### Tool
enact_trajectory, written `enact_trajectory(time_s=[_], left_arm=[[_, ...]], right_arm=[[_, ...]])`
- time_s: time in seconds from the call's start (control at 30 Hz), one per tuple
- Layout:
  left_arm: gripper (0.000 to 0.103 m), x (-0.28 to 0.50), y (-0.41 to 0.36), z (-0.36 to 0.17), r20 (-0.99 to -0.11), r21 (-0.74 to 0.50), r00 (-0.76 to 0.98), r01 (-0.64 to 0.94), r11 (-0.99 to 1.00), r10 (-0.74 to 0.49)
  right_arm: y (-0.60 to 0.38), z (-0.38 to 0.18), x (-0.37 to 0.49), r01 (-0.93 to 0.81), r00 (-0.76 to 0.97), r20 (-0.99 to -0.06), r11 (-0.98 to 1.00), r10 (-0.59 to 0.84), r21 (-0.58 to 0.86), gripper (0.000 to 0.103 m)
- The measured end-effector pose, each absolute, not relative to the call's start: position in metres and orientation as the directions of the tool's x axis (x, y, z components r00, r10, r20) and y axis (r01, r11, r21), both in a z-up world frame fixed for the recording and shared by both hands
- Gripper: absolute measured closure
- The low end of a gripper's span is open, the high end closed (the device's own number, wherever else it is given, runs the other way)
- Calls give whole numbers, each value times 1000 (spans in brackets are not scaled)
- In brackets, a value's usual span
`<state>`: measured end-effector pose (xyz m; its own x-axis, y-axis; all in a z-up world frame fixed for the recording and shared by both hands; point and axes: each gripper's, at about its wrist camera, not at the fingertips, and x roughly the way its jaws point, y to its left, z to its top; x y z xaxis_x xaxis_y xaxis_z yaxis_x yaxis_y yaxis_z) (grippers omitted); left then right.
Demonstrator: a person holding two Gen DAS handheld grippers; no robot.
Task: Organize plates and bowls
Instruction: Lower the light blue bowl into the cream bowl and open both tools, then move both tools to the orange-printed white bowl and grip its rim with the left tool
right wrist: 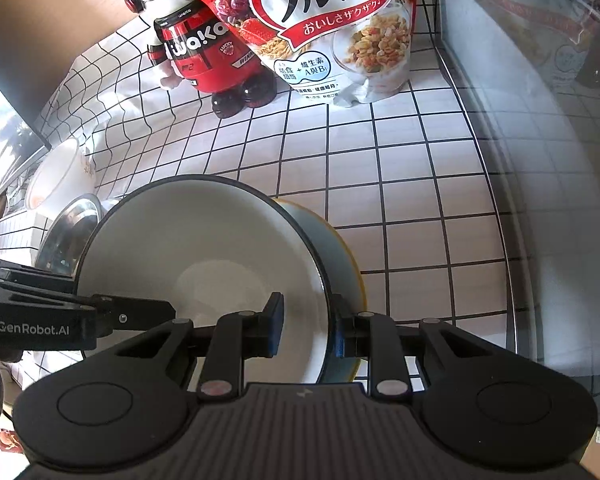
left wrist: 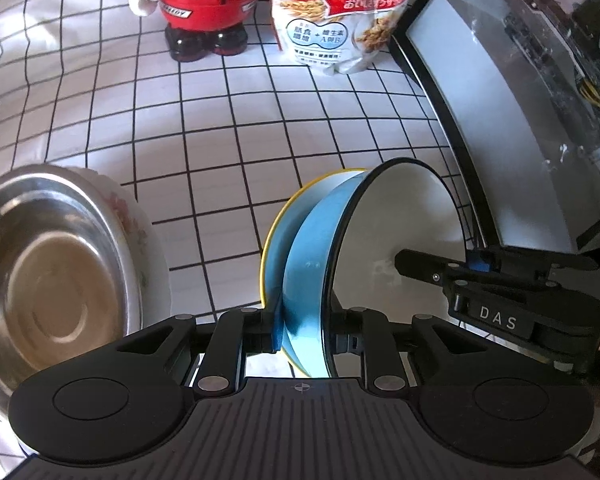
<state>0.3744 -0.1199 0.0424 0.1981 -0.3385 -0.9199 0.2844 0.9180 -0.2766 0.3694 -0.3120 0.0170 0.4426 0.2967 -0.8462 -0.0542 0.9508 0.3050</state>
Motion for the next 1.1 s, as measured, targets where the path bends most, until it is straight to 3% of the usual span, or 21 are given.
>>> enact_trajectory(time_s=[0.2,0.57,0.93,1.1], left_arm=[[81,372,-132,47,-931,-181,235,372,911,-281],[82,379,-133,64,-908,-137,313,409,902,-279],[83,383,-136,62,-907,-147,305,413,899,-289],[83,382,-118,66,-869,-249,327,360,899,-371]], right_arm=[[-312,19,369,-59,449,-847,955,285,290,79],[-317,25,364,-52,473,-835,954,283,294,79],[-317,32,362,-62,512,-821,964,254,260,79],[-308,48,357,-76,561,-802,977,205,197,74]])
